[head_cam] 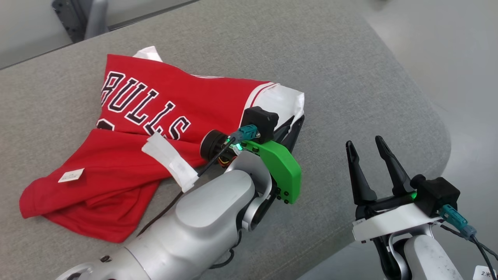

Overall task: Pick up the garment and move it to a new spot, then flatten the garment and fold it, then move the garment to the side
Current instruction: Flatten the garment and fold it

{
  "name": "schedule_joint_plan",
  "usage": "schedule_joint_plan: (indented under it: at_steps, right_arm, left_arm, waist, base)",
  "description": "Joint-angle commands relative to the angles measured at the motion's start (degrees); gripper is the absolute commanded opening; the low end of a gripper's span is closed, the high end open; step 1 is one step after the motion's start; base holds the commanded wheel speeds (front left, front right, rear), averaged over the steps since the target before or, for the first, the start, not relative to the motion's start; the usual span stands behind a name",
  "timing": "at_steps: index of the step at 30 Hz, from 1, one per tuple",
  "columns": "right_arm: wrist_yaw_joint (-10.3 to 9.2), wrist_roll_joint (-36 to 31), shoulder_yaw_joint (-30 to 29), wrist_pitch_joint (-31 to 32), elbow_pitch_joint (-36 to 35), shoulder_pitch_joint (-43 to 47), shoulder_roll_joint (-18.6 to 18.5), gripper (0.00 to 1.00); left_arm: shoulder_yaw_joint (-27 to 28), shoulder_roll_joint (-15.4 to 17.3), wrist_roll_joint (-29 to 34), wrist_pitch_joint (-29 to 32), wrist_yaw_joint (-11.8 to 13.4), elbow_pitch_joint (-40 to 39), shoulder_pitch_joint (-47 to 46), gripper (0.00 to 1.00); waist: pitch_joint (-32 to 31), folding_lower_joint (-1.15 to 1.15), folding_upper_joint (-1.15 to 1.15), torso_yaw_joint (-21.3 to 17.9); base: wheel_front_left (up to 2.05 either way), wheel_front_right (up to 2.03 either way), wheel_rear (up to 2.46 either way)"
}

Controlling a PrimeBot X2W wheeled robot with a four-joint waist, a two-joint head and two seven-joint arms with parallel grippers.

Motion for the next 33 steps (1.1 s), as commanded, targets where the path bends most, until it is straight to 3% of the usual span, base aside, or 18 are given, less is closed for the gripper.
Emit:
schedule_joint_plan:
  at_steps: [1, 5, 6, 7, 8, 19, 24, 33]
  right_arm:
    - [-0.06, 0.4, -0.1, 0.1, -0.1, -0.11, -0.04, 1.0]
    - [-0.06, 0.85, -0.44, 0.1, 0.17, 0.26, -0.02, 1.0]
    - [-0.06, 0.9, -0.71, 0.1, 0.25, 0.23, -0.03, 1.0]
    - [-0.06, 0.92, -0.8, 0.1, 0.31, 0.06, -0.02, 1.0]
    - [-0.06, 0.9, -0.98, 0.1, 0.37, -0.17, -0.03, 1.0]
    - [-0.06, -1.81, -3.5, 0.1, -0.26, -0.9, -0.08, 1.0]
    - [-0.06, -3.58, -4.33, 0.1, -0.54, -0.17, -0.1, 1.0]
    - [-0.06, -6.45, -5.88, 0.1, -0.65, 1.8, -0.1, 1.0]
  left_arm:
    - [-0.55, 0.15, -0.4, -0.5, -0.12, -0.03, 0.46, 0.0]
    - [-2.31, 0.16, -1.13, -1.95, 0.52, -0.91, 0.41, 0.0]
    - [-3.01, 0.17, -2.41, -2.2, -0.41, -1.68, 0.95, 0.12]
    - [-3.55, 0.2, -2.8, -1.8, -0.54, -1.68, 1.05, 0.82]
    - [-3.97, 0.19, -3.19, -1.45, -0.64, -1.68, 0.94, 1.0]
    - [-3.89, 1.06, -4.62, -2.02, -1.66, -4.12, -0.28, 1.0]
    - [-0.53, 6.28, -4.71, -5.37, 0.36, -7.68, 2.35, 1.0]
    - [8.17, 19.0, -4.61, -7.9, 7.24, -13.42, 12.47, 1.0]
  waist:
    - [4.41, 0.0, 0.0, -4.81]
    - [5.4, 0.0, 0.0, -6.27]
    - [5.59, 0.0, 0.0, -6.46]
    - [5.67, 0.0, 0.0, -6.48]
    - [5.72, 0.0, 0.0, -6.37]
    - [3.95, 0.0, 0.0, 1.03]
    - [1.84, 0.0, 0.0, 5.06]
    - [-1.5, 0.0, 0.0, 11.21]
  base:
    - [0.0, 0.0, 0.0]
    - [0.0, 0.0, 0.0]
    - [0.0, 0.0, 0.0]
    - [0.0, 0.0, 0.0]
    - [0.0, 0.0, 0.0]
    - [0.0, 0.0, 0.0]
    - [0.0, 0.0, 0.0]
    - [0.0, 0.0, 0.0]
